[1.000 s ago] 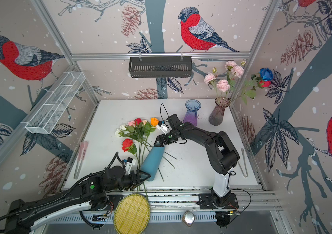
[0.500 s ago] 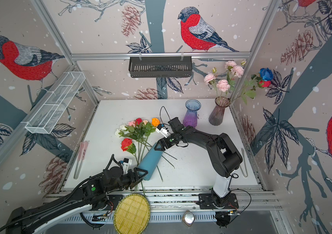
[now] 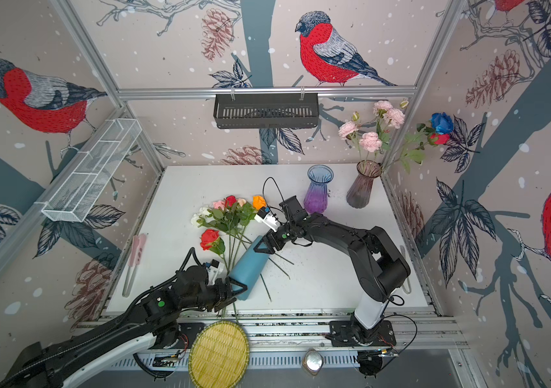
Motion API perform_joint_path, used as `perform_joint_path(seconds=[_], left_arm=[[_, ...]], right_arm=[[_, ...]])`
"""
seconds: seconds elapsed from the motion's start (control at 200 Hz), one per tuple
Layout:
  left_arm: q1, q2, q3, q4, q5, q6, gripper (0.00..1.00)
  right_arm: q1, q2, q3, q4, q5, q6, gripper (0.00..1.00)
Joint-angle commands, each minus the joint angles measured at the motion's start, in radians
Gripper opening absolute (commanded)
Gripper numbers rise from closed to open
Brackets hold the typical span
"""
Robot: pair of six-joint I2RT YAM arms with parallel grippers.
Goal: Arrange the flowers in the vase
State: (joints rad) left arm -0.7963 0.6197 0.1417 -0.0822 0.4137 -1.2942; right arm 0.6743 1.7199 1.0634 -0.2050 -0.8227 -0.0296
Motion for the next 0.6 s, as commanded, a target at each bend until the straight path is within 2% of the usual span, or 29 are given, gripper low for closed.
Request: perform_joint_path(seconds=[0.0,0.04,0.17,0.27,0.37,0.47,0.595], left_arm=[[0.059,0.014,0.024,0.126,-0.116,0.068,0.78],[0.078,0.019,0.035,0.113,-0.104,0.086,0.78],[0.104,0.040,0.065,0.093,-0.086,0.125,0.78],[0.108,0.059,0.080,0.099,-0.078,0.138,0.78],[0.109,0.062,0.098,0.090,-0.081,0.152,0.78],[0.109,0.053,0.136,0.057,-0.096,0.183,0.78],[0.111,0.032,0.196,0.006,-0.113,0.234,0.78]], right_arm=[[0.055,-0.006,-0.021,-0.193,-0.327,-0.014,0.66],[0.056,-0.010,-0.028,-0.189,-0.321,-0.007,0.61],[0.057,-0.036,-0.053,-0.166,-0.304,0.025,0.34],[0.057,-0.069,-0.052,-0.169,-0.266,0.047,0.23],[0.053,-0.122,-0.029,-0.169,-0.202,0.096,0.06],[0.040,-0.192,0.005,-0.152,-0.129,0.172,0.02],[0.041,-0.264,0.109,-0.199,0.015,0.223,0.01]])
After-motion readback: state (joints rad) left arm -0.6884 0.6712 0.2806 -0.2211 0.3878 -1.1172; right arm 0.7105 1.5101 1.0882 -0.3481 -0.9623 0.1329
